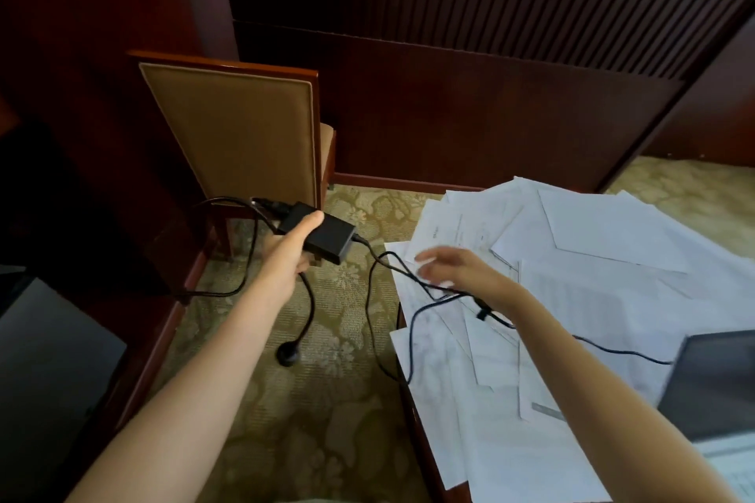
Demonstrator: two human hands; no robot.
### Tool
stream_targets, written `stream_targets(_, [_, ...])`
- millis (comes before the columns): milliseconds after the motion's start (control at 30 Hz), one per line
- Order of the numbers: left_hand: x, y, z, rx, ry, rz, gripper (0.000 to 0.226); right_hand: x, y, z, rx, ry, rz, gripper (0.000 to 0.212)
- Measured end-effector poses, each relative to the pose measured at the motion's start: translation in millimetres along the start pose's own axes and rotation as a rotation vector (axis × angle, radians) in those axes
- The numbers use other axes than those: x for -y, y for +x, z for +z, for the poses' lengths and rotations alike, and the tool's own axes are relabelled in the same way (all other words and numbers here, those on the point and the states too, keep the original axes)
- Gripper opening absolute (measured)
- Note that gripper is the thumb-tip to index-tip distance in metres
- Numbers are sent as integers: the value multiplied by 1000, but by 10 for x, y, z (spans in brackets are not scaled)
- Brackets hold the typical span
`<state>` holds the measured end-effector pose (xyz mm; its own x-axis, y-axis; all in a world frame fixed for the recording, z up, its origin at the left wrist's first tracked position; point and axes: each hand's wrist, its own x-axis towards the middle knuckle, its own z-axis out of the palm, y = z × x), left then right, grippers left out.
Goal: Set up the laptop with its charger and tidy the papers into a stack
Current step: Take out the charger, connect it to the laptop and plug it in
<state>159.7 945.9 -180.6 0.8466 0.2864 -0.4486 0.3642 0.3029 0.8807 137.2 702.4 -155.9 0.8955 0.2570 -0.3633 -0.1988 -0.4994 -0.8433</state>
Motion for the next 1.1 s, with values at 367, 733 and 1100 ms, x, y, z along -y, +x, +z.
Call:
stream_targets(367, [109, 153, -120, -76, -70, -24, 75, -524, -183, -418, -208, -178, 177, 39])
stream_targets(733, [201, 21, -213, 8, -138, -72, 22, -569, -175, -224, -155, -68, 79, 36])
stream_targets(1100, [332, 32, -387, -11, -187, -102, 51, 68, -162, -98, 87, 192, -154, 50])
